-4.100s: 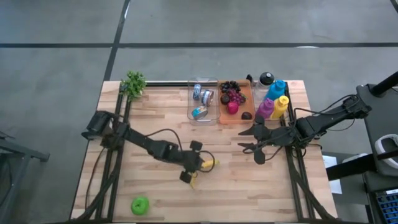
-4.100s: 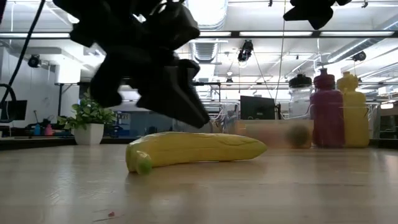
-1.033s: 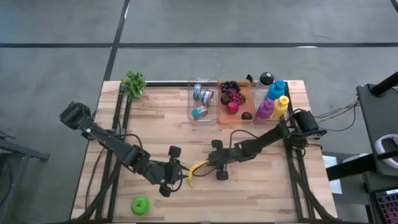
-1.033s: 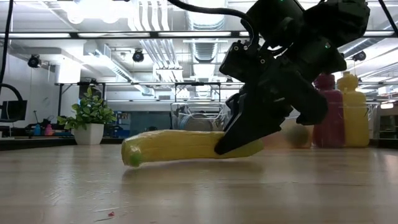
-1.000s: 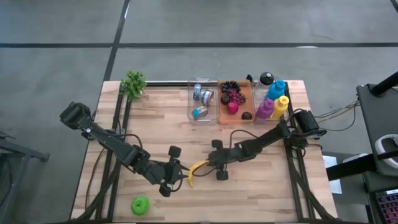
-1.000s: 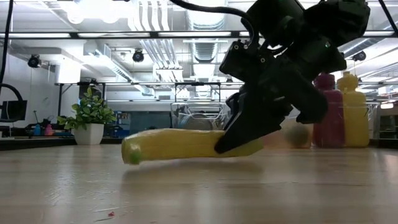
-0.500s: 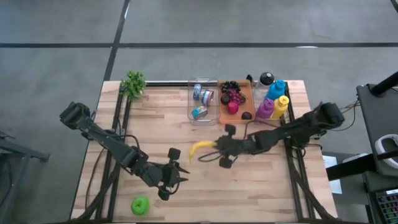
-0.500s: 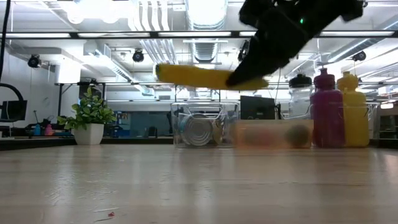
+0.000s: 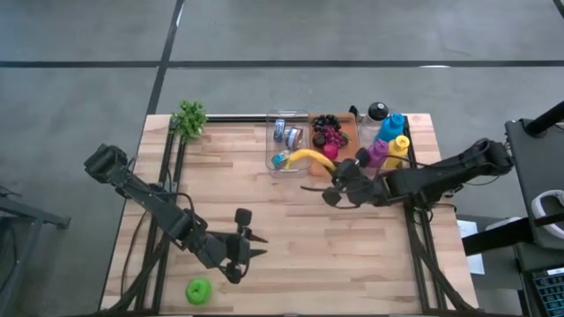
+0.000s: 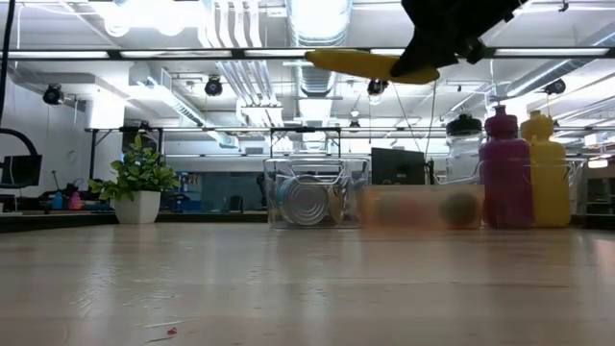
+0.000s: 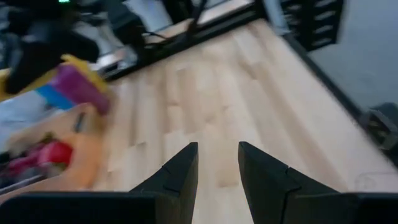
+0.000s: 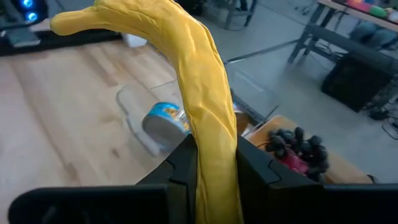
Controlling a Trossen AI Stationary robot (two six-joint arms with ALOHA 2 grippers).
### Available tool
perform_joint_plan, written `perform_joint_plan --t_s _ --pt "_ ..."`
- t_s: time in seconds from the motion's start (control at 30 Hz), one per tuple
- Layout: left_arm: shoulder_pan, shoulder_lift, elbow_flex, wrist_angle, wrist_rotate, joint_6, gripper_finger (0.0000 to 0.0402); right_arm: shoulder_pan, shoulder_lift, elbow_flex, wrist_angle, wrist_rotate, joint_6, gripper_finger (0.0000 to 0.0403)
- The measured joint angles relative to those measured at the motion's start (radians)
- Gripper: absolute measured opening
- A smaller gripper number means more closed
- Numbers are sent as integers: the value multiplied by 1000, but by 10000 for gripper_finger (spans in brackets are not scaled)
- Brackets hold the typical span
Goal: Pick & Place Food Item
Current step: Put the yellow banana into the orange bin
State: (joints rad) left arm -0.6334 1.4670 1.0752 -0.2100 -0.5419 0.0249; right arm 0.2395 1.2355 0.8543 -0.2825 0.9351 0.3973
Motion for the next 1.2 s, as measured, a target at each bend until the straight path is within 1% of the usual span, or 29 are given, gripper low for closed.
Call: perform_joint_plan --t_s 0.13,0.23,0.3,0.43,0.53,0.8,0.97,1.1,1.2 --pt "0 0 0 0 -105 -46 118 -26 -22 0 -2 7 1 63" --pt "0 0 0 2 -140 -95 118 -50 -32 0 -10 7 8 63" --pt "0 0 0 2 -140 -112 118 -70 -38 0 -14 2 38 64" --pt "0 0 0 4 -146 -143 118 -130 -44 0 -48 -65 108 64" --pt "0 0 0 7 -147 -180 118 -173 -45 0 -85 -87 156 65" --pt "0 0 0 7 -147 -183 118 -297 -56 0 -195 -100 278 65" --pt "0 0 0 7 -147 -183 118 -387 -64 0 -282 -99 409 65" --pt "0 0 0 7 -147 -182 118 -445 -45 0 -286 -121 453 66" --pt "0 0 0 7 -147 -177 118 -464 -18 1 -264 -118 472 66"
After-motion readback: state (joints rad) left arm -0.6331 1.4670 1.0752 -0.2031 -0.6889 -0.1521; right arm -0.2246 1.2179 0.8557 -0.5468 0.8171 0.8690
